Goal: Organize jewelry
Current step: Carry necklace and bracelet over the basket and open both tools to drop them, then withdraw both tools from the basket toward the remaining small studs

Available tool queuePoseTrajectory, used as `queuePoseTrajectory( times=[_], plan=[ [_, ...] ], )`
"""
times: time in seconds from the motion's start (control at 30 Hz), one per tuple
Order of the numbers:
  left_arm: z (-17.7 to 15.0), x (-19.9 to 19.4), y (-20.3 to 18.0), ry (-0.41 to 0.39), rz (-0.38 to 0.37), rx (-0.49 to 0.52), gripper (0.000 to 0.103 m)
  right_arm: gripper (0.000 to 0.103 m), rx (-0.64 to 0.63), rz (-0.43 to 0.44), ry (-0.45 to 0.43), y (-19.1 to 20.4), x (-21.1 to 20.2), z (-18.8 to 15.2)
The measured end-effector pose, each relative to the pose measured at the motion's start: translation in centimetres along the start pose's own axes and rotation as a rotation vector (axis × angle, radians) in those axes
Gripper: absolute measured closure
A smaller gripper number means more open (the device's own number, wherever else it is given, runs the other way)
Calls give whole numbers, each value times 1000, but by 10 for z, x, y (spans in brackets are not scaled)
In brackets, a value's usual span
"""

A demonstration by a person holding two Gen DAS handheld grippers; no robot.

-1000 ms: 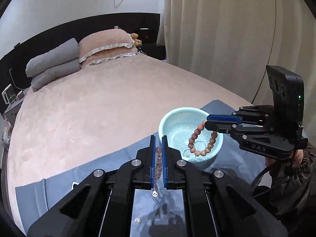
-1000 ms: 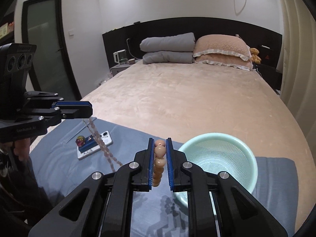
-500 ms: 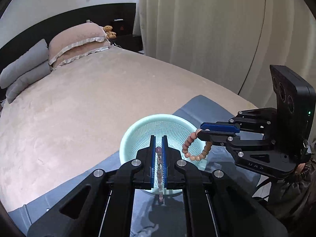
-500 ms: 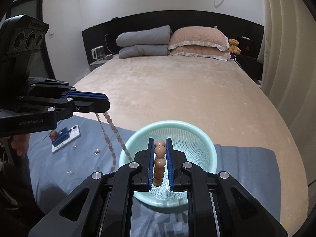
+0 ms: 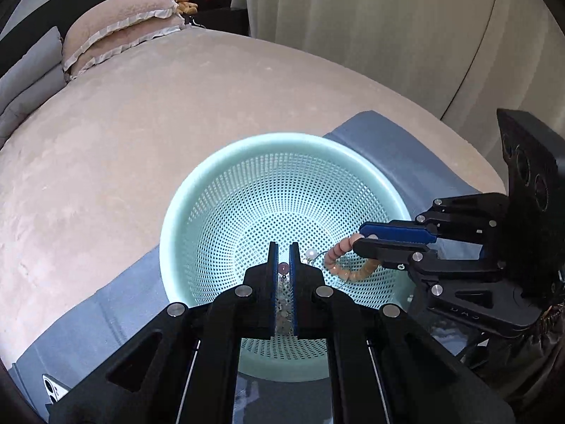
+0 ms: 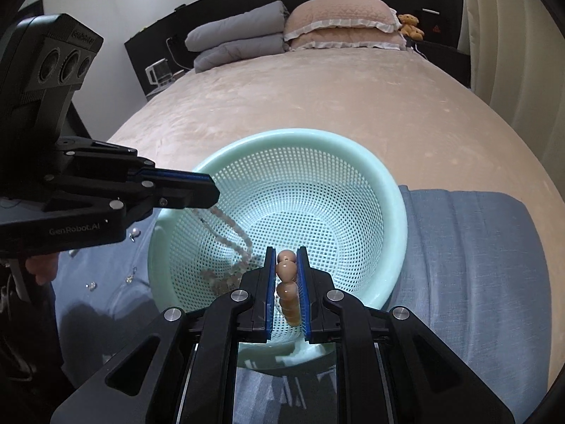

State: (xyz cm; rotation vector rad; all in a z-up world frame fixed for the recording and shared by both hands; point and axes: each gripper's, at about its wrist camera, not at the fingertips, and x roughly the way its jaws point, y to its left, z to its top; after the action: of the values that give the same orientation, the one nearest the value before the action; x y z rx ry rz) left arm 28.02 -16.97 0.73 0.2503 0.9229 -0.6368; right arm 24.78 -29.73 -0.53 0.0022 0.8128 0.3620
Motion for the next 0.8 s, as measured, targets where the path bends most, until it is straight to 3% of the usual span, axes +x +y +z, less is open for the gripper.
queuePoseTrajectory(
  times=[0.3, 0.43, 0.47, 0.5, 0.53, 0.57, 0.67, 0.7, 0.8],
  plan=[
    [-31, 13, 8, 48, -2, -15, 97, 92, -6, -7, 0, 3, 2, -3],
    [-36, 8, 10, 36, 3, -1, 96, 90, -36, -34, -53, 8, -9, -4],
    [-38, 4, 10, 27, 5, 5, 87, 89, -41, -34, -62, 9, -13, -4],
    [-39, 0, 9, 13, 14, 9, 62, 85, -45, -34, -68, 8, -17, -3],
    [-42, -8, 9, -15, 32, 12, 45, 70, -51, -45, -79, 9, -21, -3],
    [-44, -17, 10, -48, 50, 13, 22, 45, -59, -69, -96, 10, -27, -4],
    [-52, -40, 14, -97, 66, 21, 20, 22, -86, -125, -158, 13, -45, -8],
    [-56, -47, 16, -109, 84, 22, 14, 17, -90, -141, -167, 13, -51, -10],
    [-71, -70, 27, -134, 143, 26, 6, 16, -107, -163, -190, 14, -67, -14]
  ],
)
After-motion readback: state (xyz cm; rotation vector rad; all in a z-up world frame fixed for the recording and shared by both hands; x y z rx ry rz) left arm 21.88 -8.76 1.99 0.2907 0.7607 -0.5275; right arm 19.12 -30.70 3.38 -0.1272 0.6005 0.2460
